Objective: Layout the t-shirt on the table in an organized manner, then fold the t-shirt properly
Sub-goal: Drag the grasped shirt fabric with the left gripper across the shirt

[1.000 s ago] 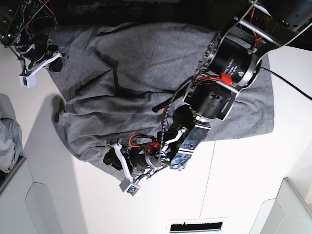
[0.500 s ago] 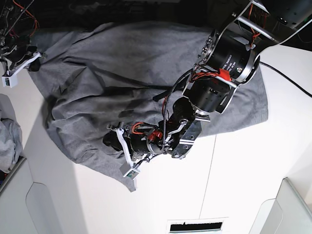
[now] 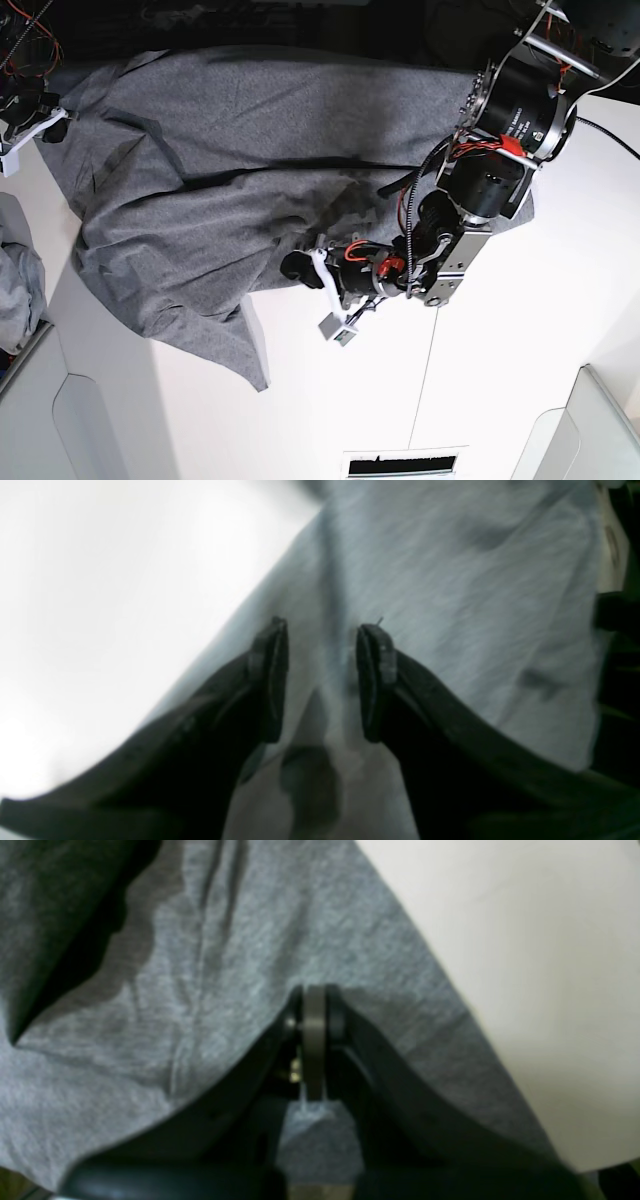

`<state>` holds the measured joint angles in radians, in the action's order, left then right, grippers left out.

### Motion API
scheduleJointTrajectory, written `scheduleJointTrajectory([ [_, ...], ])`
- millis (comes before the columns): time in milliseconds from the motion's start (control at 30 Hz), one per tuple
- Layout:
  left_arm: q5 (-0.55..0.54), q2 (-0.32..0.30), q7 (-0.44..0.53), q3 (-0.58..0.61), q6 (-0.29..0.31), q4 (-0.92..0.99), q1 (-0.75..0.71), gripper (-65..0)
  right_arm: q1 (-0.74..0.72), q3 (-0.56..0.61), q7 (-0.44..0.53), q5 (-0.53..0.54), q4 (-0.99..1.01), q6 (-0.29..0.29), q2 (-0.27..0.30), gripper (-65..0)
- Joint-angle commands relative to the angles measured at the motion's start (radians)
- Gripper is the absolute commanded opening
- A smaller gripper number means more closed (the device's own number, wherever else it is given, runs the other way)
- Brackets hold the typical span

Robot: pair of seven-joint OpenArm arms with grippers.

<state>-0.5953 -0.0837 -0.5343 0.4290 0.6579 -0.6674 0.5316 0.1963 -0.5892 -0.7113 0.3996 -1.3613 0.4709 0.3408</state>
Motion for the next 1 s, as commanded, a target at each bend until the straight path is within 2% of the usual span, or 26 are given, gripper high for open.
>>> scheduleJointTrajectory([
  [0,-0.015,-0.006,0.010,-0.003,0.013,-0.014,0.014,-39.6,-0.007,-0.006,0.013,0.011,-0.011,-0.003,0.019,-65.0],
  [67,-0.005,-0.028,0.016,-0.003,0.011,-0.014,-0.001,-39.6,-0.005,-0.006,-0.011,0.007,-0.011,-0.003,0.019,-65.0],
  [233,0.127,-0.074,0.089,-0.003,-0.136,-0.014,-0.002,-39.6,0.011,-0.006,-0.048,0.011,-0.012,-0.003,0.019,-65.0],
  [433,0.206,-0.128,0.106,-0.003,-0.208,-0.014,0.010,-39.6,0.051,-0.006,-0.050,0.077,-0.036,-0.003,0.019,-65.0],
  [700,0.211,-0.147,0.071,-0.003,-0.220,-0.014,0.079,-39.6,0.050,-0.006,-0.051,0.089,-0.076,-0.003,0.019,-65.0],
  [967,0.208,-0.146,0.042,-0.003,-0.221,-0.014,0.153,-39.6,0.046,-0.006,-0.037,0.117,-0.212,-0.003,0.019,-65.0],
])
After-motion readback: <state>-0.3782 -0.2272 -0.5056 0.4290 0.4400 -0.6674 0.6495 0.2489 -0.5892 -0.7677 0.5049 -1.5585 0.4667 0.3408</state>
